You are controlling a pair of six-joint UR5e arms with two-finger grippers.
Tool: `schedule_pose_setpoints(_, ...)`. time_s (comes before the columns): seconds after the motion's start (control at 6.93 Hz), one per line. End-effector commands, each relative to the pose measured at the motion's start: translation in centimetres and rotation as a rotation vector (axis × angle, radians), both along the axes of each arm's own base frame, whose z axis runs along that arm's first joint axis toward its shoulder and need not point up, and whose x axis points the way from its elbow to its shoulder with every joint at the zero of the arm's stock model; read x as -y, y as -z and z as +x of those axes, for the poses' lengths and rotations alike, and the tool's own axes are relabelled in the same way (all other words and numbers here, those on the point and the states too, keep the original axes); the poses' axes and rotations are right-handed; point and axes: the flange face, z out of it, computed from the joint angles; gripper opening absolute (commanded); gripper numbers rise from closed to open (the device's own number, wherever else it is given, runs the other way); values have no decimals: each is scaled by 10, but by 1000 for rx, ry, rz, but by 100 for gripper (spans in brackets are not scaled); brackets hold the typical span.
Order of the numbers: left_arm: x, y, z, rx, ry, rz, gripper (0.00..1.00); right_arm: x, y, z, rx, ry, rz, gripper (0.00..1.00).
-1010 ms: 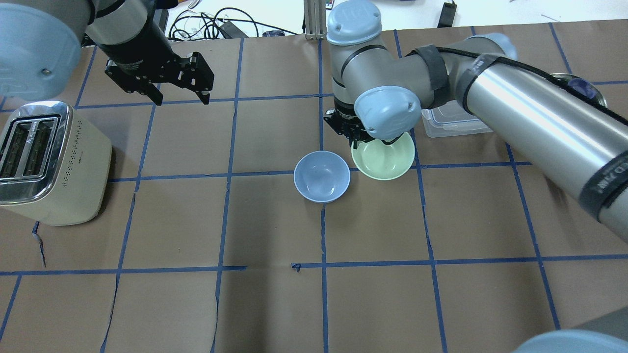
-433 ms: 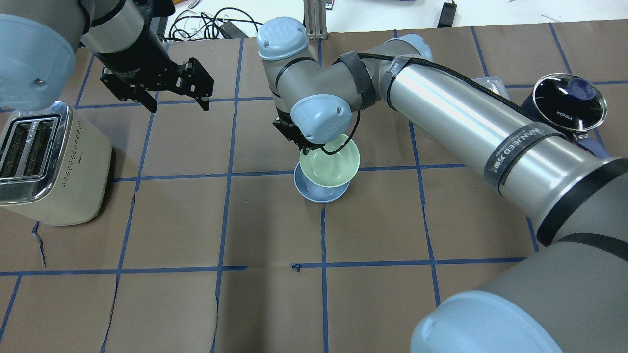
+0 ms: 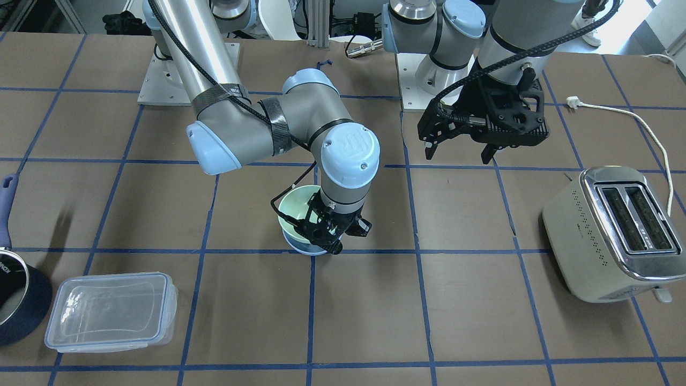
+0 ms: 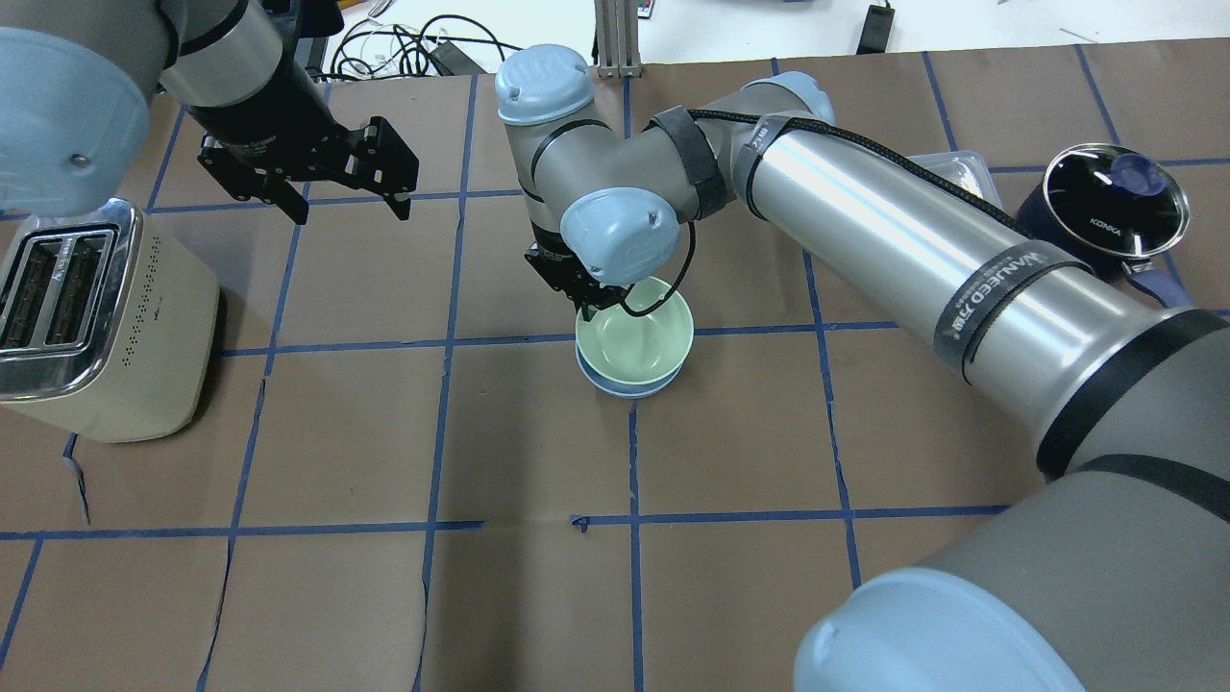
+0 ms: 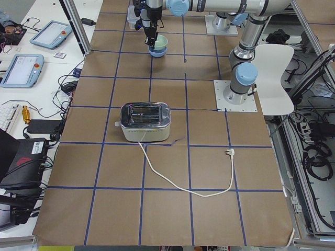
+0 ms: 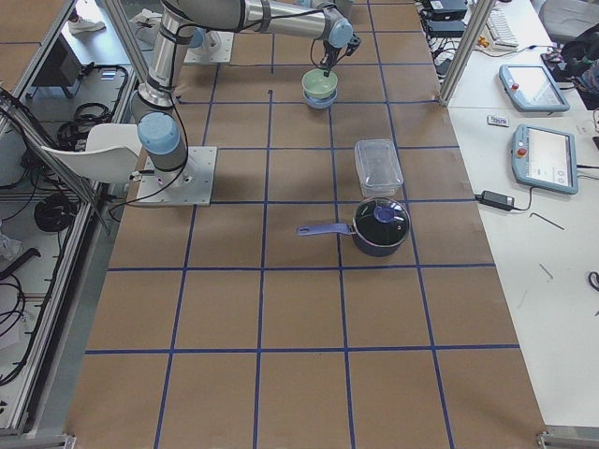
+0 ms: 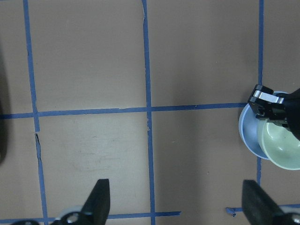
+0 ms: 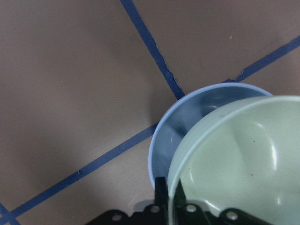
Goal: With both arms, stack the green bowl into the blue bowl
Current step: 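Carry the pale green bowl over the light blue bowl with the right gripper, then lower the pale green bowl into the light blue bowl and open the right gripper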
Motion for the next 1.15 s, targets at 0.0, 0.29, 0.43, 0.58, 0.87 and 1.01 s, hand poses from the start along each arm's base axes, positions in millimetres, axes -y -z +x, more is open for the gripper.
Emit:
schedule_pose_setpoints(0.0,1,-1,0,0,-1,-3,100,-2,4,2,8,-12,13,11)
schedule_pose_setpoints(0.29,1,0,0,0,1,-2,100,6,-3,-5,13,-97,-15,100)
schedule_pose_setpoints(0.43,0,-1,0,2,1,-2,100,12,-7,-12,25,-154,-16,100)
schedule_pose_setpoints(0.58,0,-1,0,0,1,-3,100,17,-13,-18,22,-172,-28,100)
schedule_pose_setpoints(0.87,0,-1,0,0,1,-3,100,53,-47,-96,36,-220,-64,100)
schedule_pose_setpoints(1.01,0,-1,0,0,1,-3,100,72,-77,-155,48,-218,-108,100)
